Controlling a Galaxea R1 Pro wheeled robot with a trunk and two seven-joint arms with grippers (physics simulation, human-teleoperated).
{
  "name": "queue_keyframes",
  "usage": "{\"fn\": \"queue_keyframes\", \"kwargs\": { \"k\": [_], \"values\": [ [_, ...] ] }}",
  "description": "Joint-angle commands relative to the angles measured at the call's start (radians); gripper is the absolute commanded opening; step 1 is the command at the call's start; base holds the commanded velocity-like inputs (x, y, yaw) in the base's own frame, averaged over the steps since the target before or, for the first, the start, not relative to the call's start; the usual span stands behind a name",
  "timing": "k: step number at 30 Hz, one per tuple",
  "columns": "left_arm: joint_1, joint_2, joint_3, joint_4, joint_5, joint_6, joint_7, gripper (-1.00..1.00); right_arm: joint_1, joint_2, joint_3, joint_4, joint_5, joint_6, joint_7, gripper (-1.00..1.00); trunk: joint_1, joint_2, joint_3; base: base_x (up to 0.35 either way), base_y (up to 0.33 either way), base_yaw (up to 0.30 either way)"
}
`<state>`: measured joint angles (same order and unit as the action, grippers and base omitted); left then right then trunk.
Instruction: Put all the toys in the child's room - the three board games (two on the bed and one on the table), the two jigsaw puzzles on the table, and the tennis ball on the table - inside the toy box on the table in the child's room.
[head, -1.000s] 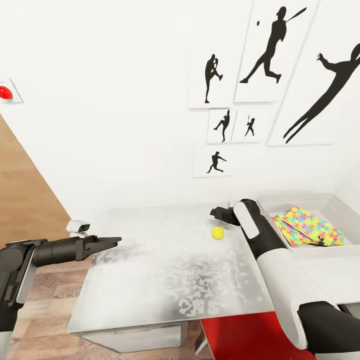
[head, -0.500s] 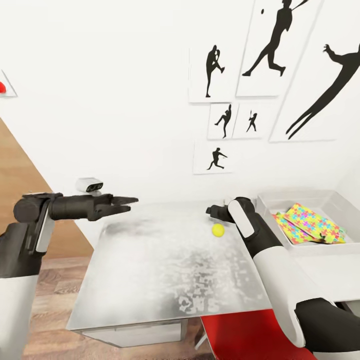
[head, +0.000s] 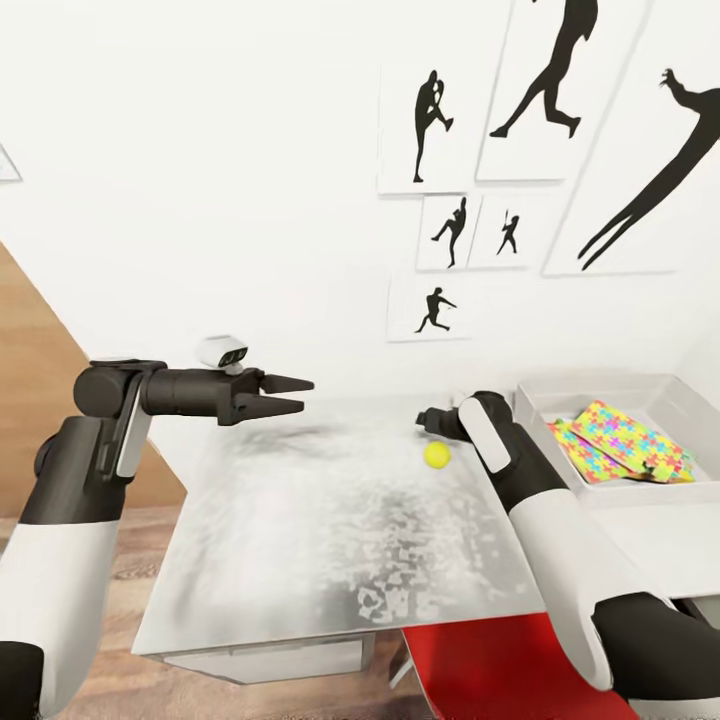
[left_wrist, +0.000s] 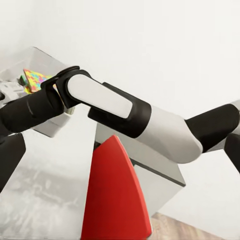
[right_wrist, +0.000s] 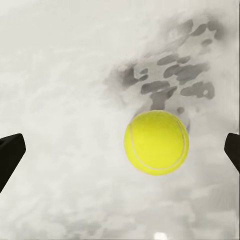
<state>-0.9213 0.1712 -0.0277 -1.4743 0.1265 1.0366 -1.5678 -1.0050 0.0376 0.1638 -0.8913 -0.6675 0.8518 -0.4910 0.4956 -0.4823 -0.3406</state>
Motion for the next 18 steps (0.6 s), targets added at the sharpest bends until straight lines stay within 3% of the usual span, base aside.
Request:
{"fn": "queue_keyframes", "kwargs": {
  "k": [1,12,18],
  "values": [
    [-0.001,0.003,-0.001,0.000,0.001,0.011,-0.003,1.00,-0.002,-0.001,0.002,-0.001,-0.007,0.001,-0.010,1.00,0.000,-0.002,-0.003,0.000,0.000,0.000],
    [0.001,0.025,-0.001,0.001,-0.001,0.011,-0.003,1.00,-0.032,0.008,0.002,0.011,0.076,0.000,-0.011,1.00,0.000,-0.002,-0.021,0.000,0.000,0.000],
    [0.001,0.030,-0.001,0.002,-0.009,0.011,-0.003,1.00,-0.033,0.008,0.001,0.013,0.089,-0.001,-0.011,1.00,0.000,-0.002,-0.031,0.000,0.000,0.000]
  ]
}}
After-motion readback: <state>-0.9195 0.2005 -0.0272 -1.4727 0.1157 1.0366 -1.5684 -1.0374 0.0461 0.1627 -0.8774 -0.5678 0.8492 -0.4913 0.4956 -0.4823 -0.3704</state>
